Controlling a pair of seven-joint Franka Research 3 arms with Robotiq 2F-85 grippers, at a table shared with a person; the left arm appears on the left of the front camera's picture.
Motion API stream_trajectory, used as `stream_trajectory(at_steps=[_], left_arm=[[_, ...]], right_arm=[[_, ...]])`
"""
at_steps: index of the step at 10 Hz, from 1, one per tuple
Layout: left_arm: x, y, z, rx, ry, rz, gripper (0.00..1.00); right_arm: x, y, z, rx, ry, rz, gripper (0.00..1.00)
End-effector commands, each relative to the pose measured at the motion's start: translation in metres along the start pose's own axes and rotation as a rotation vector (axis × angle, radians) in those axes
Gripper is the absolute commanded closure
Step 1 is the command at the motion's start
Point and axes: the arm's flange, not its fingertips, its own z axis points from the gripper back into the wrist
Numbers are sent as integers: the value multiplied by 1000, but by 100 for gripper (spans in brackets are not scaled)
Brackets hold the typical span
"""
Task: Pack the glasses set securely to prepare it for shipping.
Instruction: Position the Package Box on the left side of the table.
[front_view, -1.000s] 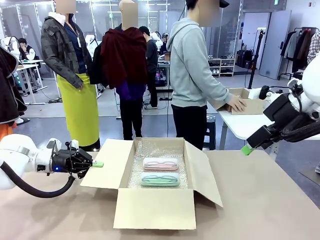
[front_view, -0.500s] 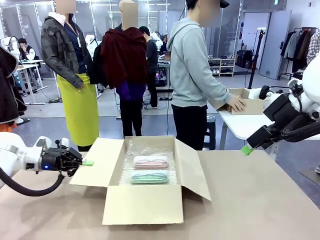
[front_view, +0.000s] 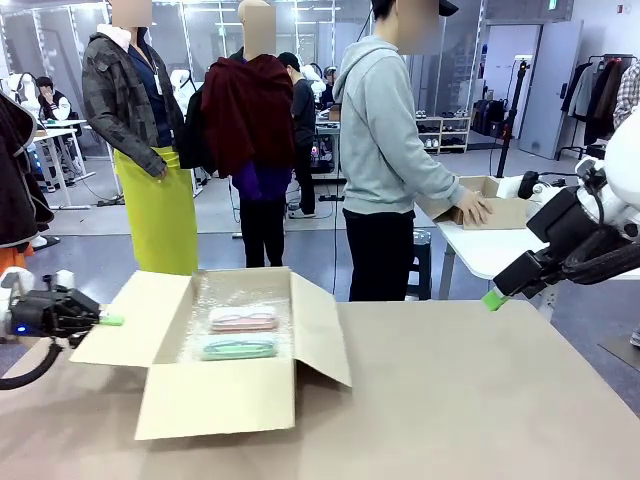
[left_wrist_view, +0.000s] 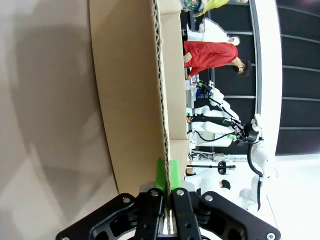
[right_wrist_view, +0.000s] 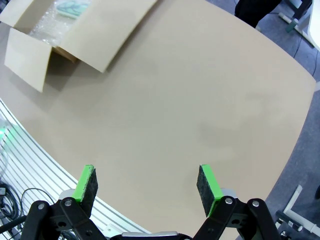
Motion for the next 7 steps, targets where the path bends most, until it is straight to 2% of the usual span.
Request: stream_trajectory(at_steps=[1,3,5,6,7], left_arm=[[6,8,52,-53,42,50,97],[7,15,110,-37,61,52,97],[3,21,164,-17,30,58,97],[-4,23,184,-24,62,69,97],[-8,26,202,-7,31,68,97]], right_arm=[[-1,1,0,-6,6,-1,0],[-1,1,0,-6,6,-1,0],[-1,1,0,-6,6,-1,0],[-1,1,0,-6,6,-1,0],[-1,1,0,-6,6,-1,0]])
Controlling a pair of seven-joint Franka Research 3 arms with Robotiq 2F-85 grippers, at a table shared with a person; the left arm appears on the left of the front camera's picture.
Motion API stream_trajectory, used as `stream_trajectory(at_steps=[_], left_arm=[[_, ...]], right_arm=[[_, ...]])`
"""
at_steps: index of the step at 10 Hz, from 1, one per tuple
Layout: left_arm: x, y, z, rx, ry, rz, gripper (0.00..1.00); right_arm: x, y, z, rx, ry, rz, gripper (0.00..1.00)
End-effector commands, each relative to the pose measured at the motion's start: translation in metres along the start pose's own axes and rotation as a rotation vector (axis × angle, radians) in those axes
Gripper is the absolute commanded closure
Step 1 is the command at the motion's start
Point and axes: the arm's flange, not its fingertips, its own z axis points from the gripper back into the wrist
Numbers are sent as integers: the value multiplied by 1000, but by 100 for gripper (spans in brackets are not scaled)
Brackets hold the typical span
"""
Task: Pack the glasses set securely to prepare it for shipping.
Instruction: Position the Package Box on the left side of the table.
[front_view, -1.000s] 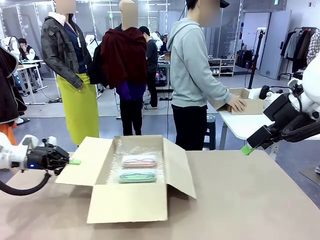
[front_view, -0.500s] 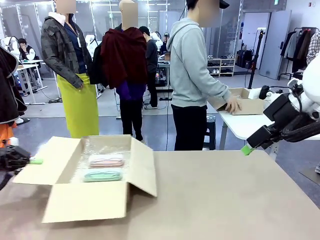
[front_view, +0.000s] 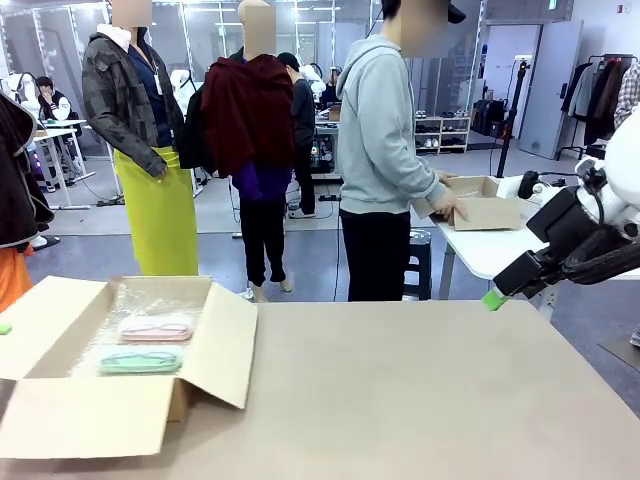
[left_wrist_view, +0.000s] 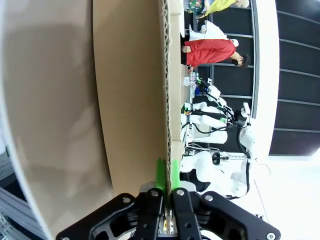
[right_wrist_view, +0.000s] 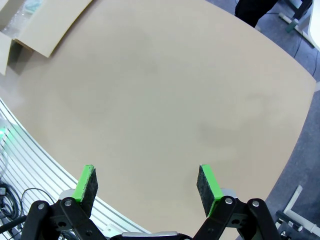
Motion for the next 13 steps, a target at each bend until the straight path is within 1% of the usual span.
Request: stream_trajectory(at_steps=[1,2,3,4,11,12,13], left_arm=[[0,0,26,-27,15,23,97],[-4,2,35,-27,26,25,97],[-3,1,32,-35,14,18,97],[-7,6,28,-2,-11,11,97],[-6,7,30,-7,-8,9,97],[-8,0,33,22,-3,-32,75],[-10,-8,36,27,-12,-46,67]], right_arm=[[-1,1,0,-7,6,-1,0],[-1,1,0,-7,6,-1,0],[-1,1,0,-7,6,-1,0],[-1,1,0,-7,6,-1,0],[-1,1,0,-7,6,-1,0],[-1,1,0,-7,6,-1,0],[-1,1,0,-7,6,-1,0]])
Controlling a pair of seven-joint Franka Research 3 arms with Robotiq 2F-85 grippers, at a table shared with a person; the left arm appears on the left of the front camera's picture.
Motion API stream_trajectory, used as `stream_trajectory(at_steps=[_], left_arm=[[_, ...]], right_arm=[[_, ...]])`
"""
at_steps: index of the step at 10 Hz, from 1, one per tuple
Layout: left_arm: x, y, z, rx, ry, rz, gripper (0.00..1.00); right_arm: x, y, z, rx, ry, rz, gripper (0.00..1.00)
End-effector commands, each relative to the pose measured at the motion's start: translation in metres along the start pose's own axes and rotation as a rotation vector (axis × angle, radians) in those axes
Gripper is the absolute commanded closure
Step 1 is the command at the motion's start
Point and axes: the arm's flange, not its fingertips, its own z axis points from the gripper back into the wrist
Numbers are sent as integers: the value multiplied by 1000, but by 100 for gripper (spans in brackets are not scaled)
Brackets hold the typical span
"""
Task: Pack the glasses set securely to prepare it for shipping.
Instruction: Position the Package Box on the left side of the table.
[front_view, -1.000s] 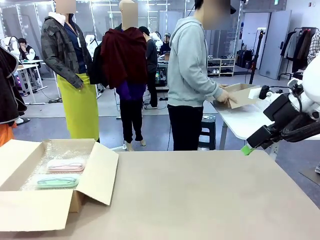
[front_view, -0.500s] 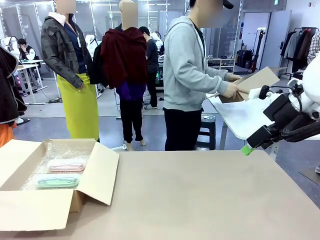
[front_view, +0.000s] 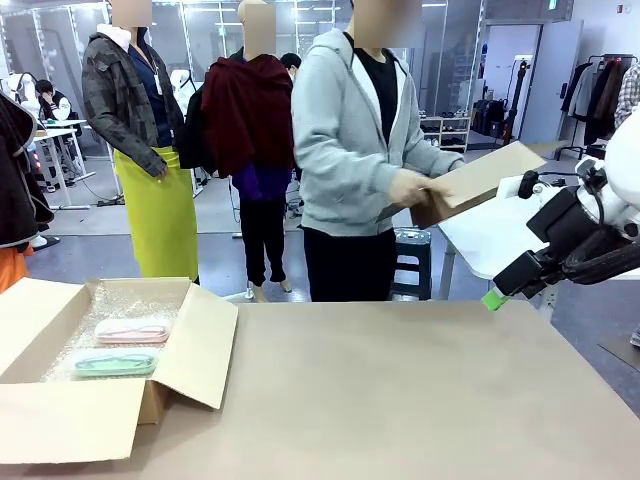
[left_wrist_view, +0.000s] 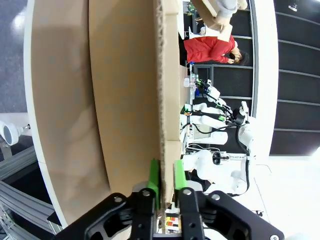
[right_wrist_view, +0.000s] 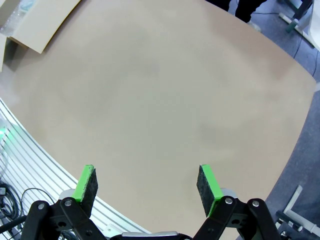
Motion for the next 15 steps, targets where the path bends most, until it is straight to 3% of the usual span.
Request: stream_trajectory(at_steps=[1,2,3,5,7,8,9,10,12,15], left_arm=[[-5,-17,7,37,-8,-29,44],[-4,-26,10,93,-2,-37,36],[1,-52,17,183,-13,-60,15],[9,-139,26,374,56,-208,0],[16,-229,-3,655,112,-422,0],[12,-268,-30,717,158,-516,7],[7,-300,-60,801,176,-610,7],[-5,-328,-91,810,196,-706,7],[-44,-359,-154,853,197,-912,7],[-97,-376,-202,856,167,-1042,7]], right_arm=[[-1,1,0,-7,6,-1,0],[-1,1,0,-7,6,-1,0],[-1,1,0,-7,6,-1,0],[-1,1,0,-7,6,-1,0],[-1,1,0,-7,6,-1,0],[-1,1,0,-7,6,-1,0],[-1,1,0,-7,6,-1,0],[-1,1,0,-7,6,-1,0],[-1,1,0,-7,6,-1,0],[-1,1,0,-7,6,-1,0]])
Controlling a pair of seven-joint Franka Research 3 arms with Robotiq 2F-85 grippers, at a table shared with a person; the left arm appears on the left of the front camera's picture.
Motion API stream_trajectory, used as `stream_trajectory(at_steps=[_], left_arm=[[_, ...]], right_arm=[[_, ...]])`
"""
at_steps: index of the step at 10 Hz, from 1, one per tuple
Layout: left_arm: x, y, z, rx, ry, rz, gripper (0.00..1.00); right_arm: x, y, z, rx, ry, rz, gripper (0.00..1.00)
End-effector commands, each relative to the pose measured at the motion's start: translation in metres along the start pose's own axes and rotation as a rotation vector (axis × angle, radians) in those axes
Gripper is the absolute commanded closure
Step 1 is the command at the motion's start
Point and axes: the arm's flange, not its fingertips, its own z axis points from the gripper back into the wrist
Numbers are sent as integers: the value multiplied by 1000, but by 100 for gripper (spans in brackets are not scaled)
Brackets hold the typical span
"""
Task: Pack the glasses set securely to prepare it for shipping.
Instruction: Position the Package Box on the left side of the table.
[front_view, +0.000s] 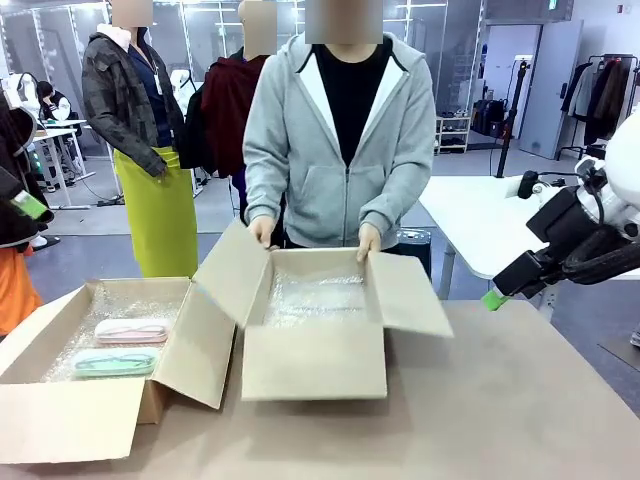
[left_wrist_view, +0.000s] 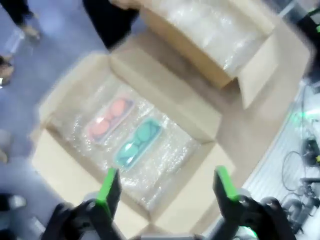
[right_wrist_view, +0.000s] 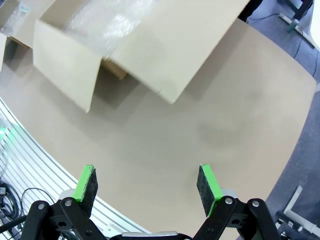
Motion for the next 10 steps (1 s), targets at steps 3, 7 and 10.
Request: stream_trajectory(at_steps=[3,7,10], left_arm=[[-31,-61,-20,57,-2,-138,7],[-26,-66,-19,25,2,-122,7],[-26,-66,-19,25,2,-122,7]], right_arm=[[-1,1,1,-9,6,-2,0],[-1,1,1,-9,6,-2,0],[-1,1,1,-9,6,-2,0]])
